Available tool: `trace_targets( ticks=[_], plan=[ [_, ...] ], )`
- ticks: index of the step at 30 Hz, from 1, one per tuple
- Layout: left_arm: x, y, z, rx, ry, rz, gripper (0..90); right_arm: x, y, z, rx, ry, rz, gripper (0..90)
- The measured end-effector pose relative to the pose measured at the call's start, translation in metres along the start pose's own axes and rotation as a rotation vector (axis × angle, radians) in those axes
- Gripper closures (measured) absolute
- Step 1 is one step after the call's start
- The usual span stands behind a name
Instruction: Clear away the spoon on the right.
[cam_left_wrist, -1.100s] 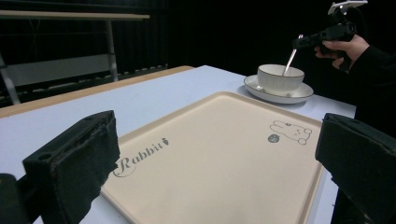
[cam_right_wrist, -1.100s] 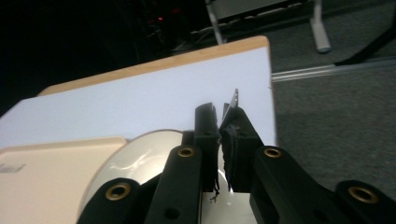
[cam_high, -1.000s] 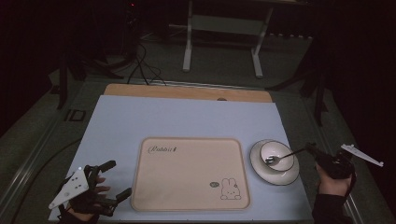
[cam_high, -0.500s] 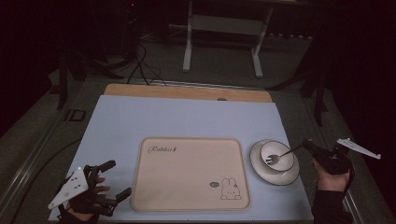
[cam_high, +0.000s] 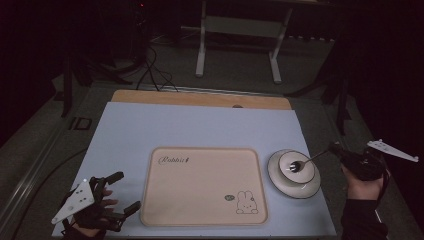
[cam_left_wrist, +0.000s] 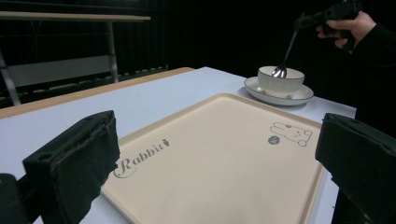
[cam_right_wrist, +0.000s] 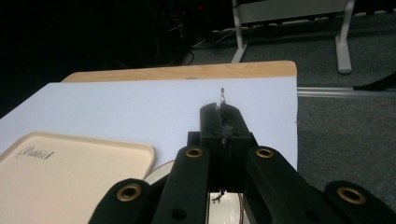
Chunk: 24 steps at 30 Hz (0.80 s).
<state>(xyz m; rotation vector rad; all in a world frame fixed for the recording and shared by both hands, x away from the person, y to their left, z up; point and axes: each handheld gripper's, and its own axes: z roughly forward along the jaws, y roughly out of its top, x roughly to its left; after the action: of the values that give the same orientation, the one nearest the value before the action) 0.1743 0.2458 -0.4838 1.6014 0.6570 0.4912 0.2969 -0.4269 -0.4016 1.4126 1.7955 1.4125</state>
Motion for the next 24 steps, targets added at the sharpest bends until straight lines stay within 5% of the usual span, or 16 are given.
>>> trace_targets(
  ticks=[14, 24],
  plan=[
    [0.000, 0.000, 0.000, 0.001, -0.001, 0.002, 0.0, 0.015, 0.039, -0.006, 0.013, 0.070, -0.095, 89.6],
    [-0.001, 0.000, 0.000, 0.003, -0.002, 0.004, 0.0, 0.031, 0.059, -0.003, 0.027, 0.164, -0.167, 89.7]
  ],
)
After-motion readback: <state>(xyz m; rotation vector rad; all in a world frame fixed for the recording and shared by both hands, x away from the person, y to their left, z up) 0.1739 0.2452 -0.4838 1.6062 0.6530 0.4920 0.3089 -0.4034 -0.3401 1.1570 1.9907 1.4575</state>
